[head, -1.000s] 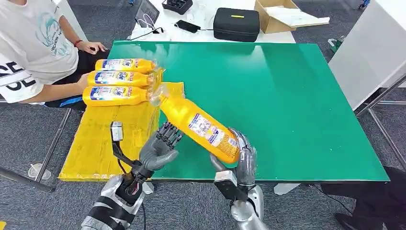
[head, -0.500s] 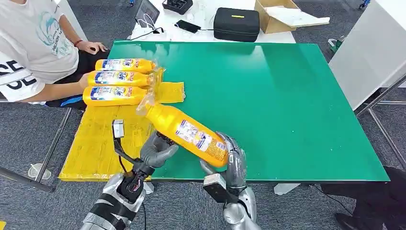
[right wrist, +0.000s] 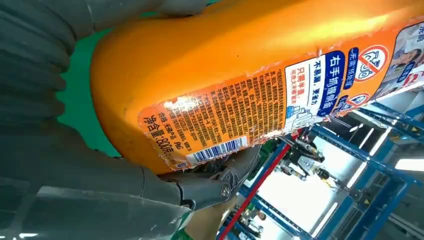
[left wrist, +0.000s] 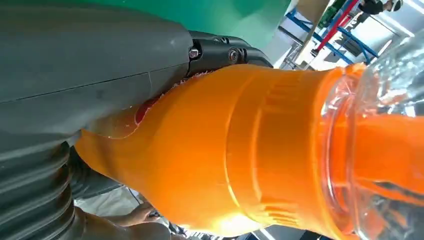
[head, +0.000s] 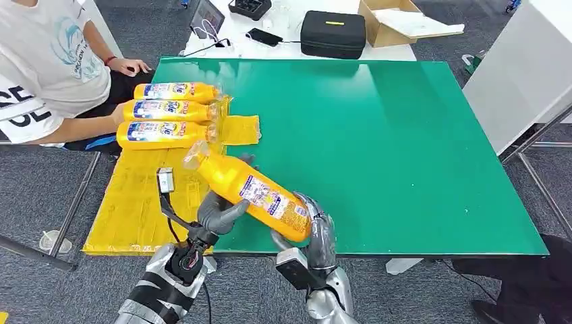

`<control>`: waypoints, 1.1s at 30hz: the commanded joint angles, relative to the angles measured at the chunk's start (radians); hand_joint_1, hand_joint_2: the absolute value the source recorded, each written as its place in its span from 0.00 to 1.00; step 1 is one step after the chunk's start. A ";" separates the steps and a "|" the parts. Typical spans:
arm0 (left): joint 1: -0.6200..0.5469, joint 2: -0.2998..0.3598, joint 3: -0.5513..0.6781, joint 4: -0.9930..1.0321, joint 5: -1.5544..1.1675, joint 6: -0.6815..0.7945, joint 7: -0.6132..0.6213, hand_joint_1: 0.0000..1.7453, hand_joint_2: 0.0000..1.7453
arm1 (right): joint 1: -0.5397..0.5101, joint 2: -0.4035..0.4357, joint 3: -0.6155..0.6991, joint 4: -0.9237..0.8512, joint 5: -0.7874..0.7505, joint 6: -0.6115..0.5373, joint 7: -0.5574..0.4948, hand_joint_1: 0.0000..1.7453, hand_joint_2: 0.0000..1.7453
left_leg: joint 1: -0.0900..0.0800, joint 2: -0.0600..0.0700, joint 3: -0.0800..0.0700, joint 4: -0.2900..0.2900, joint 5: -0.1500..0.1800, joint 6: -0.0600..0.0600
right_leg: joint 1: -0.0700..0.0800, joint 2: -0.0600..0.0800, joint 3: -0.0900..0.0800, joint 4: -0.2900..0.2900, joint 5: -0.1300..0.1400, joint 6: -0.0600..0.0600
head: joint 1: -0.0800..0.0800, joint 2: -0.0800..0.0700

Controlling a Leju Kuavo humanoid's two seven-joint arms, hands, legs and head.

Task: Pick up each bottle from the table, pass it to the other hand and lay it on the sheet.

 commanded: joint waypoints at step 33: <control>-0.025 0.008 -0.001 0.005 -0.129 -0.014 -0.031 1.00 1.00 | -0.109 0.019 0.067 0.229 -0.085 -0.027 -0.002 1.00 1.00 | 0.001 0.001 0.003 -0.001 -0.001 0.000 | 0.001 0.000 0.003 -0.001 0.000 -0.001 | 0.000 0.000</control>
